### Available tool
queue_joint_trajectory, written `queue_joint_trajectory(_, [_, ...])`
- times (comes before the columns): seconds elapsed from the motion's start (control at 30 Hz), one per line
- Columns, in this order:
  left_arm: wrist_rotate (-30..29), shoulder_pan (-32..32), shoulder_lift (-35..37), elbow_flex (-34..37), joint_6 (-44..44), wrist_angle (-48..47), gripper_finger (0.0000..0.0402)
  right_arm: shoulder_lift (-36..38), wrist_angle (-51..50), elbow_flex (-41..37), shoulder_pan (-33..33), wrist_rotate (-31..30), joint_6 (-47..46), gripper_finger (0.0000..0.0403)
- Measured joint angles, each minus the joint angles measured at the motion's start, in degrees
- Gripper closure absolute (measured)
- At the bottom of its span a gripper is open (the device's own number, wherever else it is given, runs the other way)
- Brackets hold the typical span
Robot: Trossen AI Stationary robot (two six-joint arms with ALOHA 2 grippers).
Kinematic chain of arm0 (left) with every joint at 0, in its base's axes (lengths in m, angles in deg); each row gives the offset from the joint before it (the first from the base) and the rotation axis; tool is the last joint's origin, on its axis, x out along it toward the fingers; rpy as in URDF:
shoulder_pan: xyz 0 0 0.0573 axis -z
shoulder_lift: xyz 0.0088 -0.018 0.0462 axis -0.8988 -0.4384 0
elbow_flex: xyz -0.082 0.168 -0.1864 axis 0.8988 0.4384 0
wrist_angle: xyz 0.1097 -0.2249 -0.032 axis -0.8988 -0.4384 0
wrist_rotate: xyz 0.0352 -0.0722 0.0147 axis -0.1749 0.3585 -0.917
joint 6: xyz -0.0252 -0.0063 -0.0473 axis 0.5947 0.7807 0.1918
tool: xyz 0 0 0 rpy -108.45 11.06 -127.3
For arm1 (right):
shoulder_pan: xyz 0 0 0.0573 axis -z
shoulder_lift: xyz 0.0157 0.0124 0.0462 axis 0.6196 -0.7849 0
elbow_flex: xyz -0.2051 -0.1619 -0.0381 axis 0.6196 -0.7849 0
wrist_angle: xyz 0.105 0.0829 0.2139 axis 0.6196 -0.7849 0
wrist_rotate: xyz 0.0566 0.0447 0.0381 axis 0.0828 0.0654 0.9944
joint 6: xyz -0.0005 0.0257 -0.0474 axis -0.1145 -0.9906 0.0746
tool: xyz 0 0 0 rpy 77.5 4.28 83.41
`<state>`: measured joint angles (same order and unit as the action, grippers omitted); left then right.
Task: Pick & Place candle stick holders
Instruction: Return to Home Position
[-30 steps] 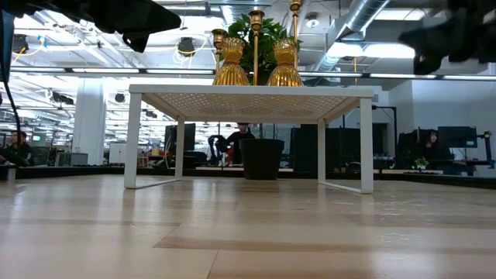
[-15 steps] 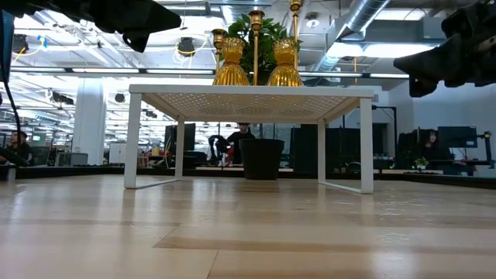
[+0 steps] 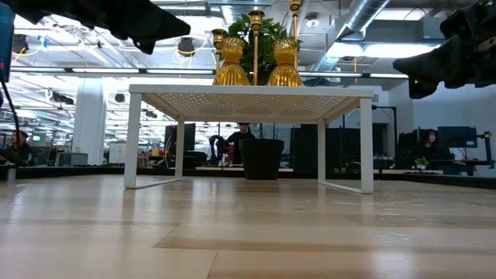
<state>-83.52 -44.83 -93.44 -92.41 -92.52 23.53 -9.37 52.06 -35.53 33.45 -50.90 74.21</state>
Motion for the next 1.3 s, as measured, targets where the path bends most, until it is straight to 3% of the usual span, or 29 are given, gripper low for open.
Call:
queue_joint_trajectory(0.23, [5.2, -7.8, 3.5, 0.0, -1.2, -1.7, 0.0399, 0.0, 0.0, 0.0, 0.0, 0.0, 0.0, 0.0403])
queue_joint_trajectory(0.57, [6.5, -9.5, 24.9, 0.0, -1.0, -22.2, 0.0399, 0.0, 0.0, 0.0, 0.0, -0.1, 0.0, 0.0403])
queue_joint_trajectory(0.73, [9.3, -9.5, 30.8, 0.0, -0.7, -28.9, 0.0399, 0.0, 0.0, 0.0, 0.0, -0.1, 0.0, 0.0403])
queue_joint_trajectory(1.13, [9.6, -9.5, 40.7, 0.2, -0.6, -35.6, 0.0399, 0.0, 0.0, -0.1, 0.0, -0.1, 0.0, 0.0403])
queue_joint_trajectory(1.3, [9.9, -9.5, 42.6, 7.1, -0.6, -32.4, 0.0399, 0.0, 0.0, -0.1, 0.0, -0.1, 0.0, 0.0403])
